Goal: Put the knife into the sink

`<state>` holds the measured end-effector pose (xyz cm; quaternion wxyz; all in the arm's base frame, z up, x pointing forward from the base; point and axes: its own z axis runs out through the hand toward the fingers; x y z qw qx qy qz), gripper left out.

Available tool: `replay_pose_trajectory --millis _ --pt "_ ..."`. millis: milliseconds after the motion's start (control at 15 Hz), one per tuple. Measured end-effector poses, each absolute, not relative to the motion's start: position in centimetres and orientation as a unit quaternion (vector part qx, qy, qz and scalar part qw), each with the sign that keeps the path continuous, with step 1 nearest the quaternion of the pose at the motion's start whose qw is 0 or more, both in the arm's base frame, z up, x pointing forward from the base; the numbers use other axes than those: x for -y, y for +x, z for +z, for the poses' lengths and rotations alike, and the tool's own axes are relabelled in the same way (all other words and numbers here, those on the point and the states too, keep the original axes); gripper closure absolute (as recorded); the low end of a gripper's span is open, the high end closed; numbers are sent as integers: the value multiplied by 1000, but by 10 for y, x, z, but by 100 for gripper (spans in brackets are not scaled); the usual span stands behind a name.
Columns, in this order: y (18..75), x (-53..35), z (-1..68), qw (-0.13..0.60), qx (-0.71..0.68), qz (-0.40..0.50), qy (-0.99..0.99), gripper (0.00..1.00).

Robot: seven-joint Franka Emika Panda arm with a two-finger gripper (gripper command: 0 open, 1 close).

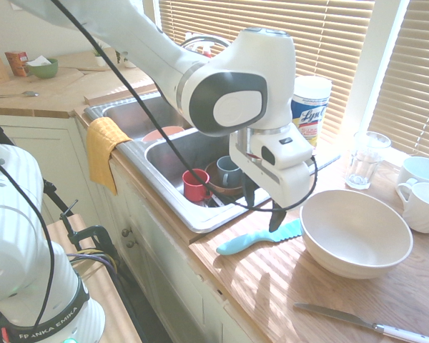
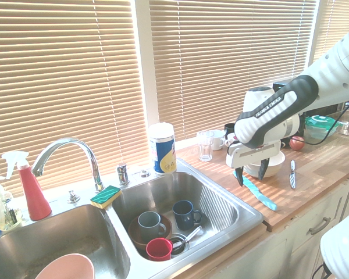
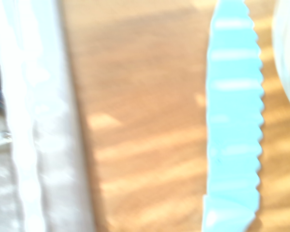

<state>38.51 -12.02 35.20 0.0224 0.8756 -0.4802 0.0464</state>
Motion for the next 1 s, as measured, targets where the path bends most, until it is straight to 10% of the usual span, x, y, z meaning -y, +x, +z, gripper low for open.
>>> replay_pose_trajectory --millis 1000 --pt "361 135 334 4 493 37 869 0"
